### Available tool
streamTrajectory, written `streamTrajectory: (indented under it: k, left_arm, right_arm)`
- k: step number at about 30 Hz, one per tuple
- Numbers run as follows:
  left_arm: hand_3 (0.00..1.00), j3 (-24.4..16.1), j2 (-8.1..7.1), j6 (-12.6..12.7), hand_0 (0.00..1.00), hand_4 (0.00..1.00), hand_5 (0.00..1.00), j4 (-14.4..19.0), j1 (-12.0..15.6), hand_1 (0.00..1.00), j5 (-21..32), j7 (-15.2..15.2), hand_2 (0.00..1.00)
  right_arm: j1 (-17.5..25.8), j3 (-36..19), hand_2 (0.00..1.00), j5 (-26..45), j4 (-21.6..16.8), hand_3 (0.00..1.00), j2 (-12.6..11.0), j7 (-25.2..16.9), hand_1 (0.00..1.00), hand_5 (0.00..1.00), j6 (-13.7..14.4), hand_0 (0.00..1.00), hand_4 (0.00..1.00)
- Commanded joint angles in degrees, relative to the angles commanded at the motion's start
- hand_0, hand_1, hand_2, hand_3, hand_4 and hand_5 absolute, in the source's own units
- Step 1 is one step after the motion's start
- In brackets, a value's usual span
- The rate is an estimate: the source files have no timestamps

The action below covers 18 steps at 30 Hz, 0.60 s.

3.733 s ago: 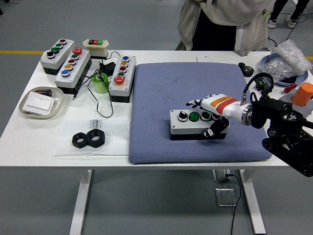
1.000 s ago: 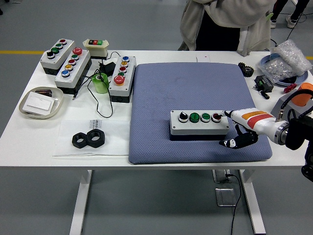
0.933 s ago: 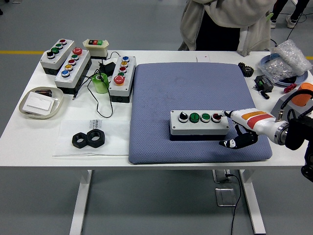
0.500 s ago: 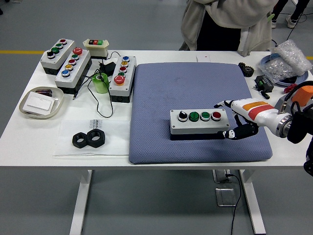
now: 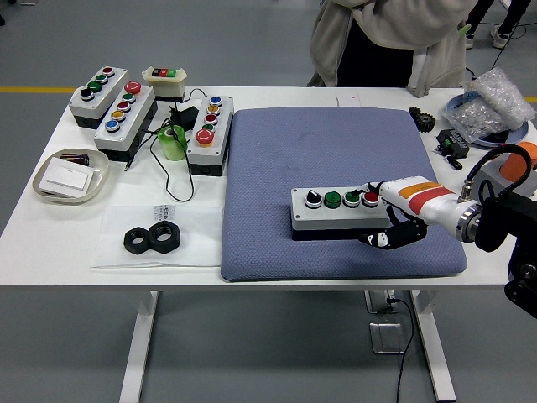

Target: Pick up the button,place it on the desk,press the button,press the button

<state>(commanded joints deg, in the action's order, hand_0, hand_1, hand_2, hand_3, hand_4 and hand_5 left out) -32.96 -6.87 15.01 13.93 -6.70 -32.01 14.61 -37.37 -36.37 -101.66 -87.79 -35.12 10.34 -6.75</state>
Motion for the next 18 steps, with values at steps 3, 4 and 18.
streamTrajectory:
  k: [3, 4, 18]
  left_arm:
    - [0.826, -0.2, 0.02, 0.0, 0.695, 0.752, 0.998, 0.0, 0.1, 0.691, -0.3, 0.1, 0.797]
    - [0.826, -0.3, 0.02, 0.0, 0.695, 0.752, 0.998, 0.0, 0.1, 0.691, -0.4, 0.1, 0.797]
    - [0.825, -0.4, -0.06, -0.1, 0.696, 0.753, 0.998, 0.0, 0.3, 0.689, -0.7, 0.2, 0.797]
  right_arm:
    - [0.0, 0.1, 0.171, 0.0, 0.5, 0.876, 0.3, 0.0, 0.036, 0.475, 0.0, 0.105, 0.808]
    - [0.0, 0.2, 0.171, 0.0, 0.6, 0.876, 0.4, 0.0, 0.036, 0.475, 0.0, 0.105, 0.808]
    - [0.0, 2.0, 0.172, -0.1, 1.7, 0.879, 0.9, 0.5, 0.038, 0.474, -0.6, 0.105, 0.808]
